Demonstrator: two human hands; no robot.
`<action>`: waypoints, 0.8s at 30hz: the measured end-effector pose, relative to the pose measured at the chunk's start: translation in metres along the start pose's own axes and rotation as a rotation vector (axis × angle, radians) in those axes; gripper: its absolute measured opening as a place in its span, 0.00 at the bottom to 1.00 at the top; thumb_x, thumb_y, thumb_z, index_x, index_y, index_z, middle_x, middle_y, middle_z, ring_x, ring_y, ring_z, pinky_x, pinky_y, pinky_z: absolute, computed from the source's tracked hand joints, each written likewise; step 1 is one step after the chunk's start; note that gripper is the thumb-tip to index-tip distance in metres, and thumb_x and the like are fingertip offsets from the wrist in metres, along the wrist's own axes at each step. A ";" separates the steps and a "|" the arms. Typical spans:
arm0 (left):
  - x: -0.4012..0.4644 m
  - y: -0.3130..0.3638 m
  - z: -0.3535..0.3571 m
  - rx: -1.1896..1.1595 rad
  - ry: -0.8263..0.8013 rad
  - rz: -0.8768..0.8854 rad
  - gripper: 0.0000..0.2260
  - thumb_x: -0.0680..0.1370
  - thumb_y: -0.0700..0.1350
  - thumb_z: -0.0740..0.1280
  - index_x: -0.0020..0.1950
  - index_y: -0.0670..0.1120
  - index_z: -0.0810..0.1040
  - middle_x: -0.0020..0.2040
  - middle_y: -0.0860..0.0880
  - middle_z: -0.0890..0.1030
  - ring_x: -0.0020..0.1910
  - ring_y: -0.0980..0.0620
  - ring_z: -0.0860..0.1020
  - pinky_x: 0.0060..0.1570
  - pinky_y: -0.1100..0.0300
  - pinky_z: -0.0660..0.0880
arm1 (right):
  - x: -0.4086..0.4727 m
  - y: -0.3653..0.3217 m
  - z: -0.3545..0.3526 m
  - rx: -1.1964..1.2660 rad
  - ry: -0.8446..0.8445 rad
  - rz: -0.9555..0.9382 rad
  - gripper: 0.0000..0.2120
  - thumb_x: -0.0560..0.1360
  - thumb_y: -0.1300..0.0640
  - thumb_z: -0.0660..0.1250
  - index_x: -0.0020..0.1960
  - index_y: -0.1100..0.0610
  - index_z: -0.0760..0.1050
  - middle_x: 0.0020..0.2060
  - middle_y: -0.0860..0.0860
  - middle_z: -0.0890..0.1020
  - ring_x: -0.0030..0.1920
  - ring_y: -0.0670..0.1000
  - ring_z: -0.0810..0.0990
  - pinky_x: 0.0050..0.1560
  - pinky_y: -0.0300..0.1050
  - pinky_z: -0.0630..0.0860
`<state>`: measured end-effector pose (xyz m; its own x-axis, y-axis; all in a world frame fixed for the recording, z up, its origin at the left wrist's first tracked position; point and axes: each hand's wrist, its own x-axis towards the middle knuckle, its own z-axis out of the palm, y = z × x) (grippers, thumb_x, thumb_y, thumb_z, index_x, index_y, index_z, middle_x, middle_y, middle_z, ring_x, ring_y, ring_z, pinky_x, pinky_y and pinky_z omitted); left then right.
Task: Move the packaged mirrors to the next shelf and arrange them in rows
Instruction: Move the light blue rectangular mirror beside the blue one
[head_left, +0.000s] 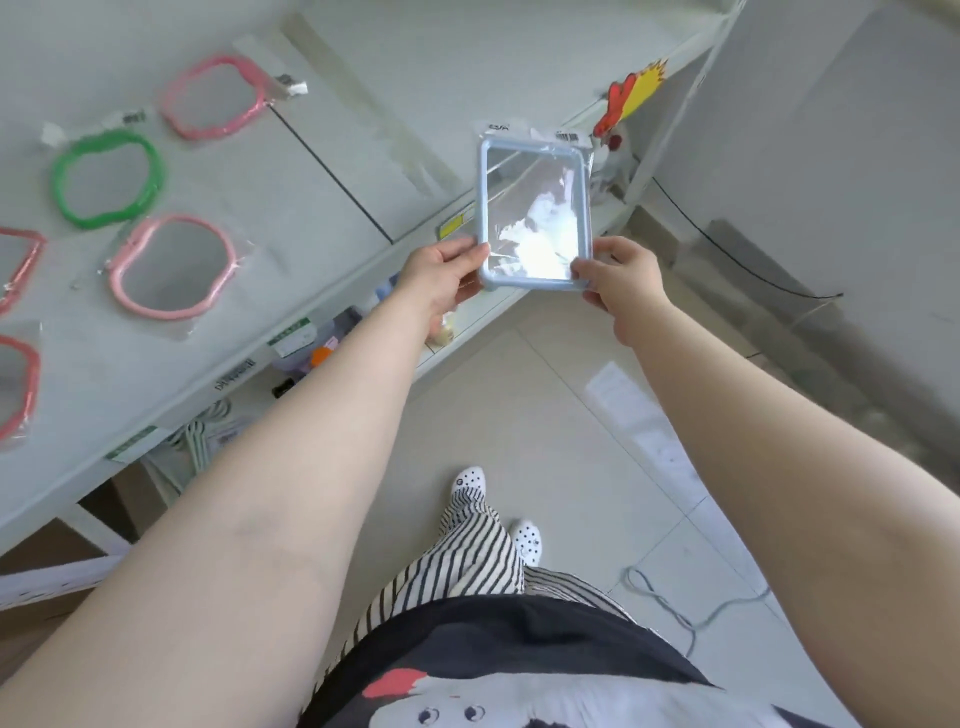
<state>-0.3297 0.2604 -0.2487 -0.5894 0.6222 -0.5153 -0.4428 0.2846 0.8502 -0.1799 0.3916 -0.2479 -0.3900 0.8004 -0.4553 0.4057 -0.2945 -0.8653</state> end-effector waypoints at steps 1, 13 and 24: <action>0.008 0.005 0.009 0.006 -0.021 0.002 0.14 0.78 0.39 0.66 0.63 0.41 0.77 0.37 0.51 0.78 0.32 0.58 0.76 0.37 0.68 0.78 | 0.009 -0.003 -0.007 0.003 0.014 -0.001 0.11 0.70 0.64 0.70 0.51 0.54 0.77 0.48 0.56 0.79 0.38 0.49 0.78 0.40 0.39 0.79; 0.122 0.081 0.101 0.026 -0.143 0.057 0.14 0.78 0.36 0.65 0.63 0.38 0.76 0.40 0.49 0.82 0.28 0.58 0.81 0.30 0.67 0.78 | 0.135 -0.077 -0.065 0.026 0.123 -0.039 0.14 0.69 0.64 0.70 0.54 0.55 0.79 0.42 0.55 0.80 0.36 0.53 0.75 0.38 0.44 0.77; 0.199 0.121 0.167 -0.025 -0.035 0.057 0.14 0.77 0.37 0.67 0.63 0.39 0.77 0.43 0.50 0.82 0.37 0.57 0.81 0.38 0.68 0.79 | 0.244 -0.126 -0.104 0.012 0.028 -0.059 0.12 0.69 0.65 0.71 0.51 0.54 0.78 0.42 0.55 0.82 0.37 0.51 0.79 0.45 0.42 0.80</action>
<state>-0.3878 0.5404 -0.2307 -0.5900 0.6623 -0.4619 -0.4262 0.2304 0.8748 -0.2399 0.6788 -0.2287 -0.3898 0.8306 -0.3977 0.3724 -0.2528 -0.8930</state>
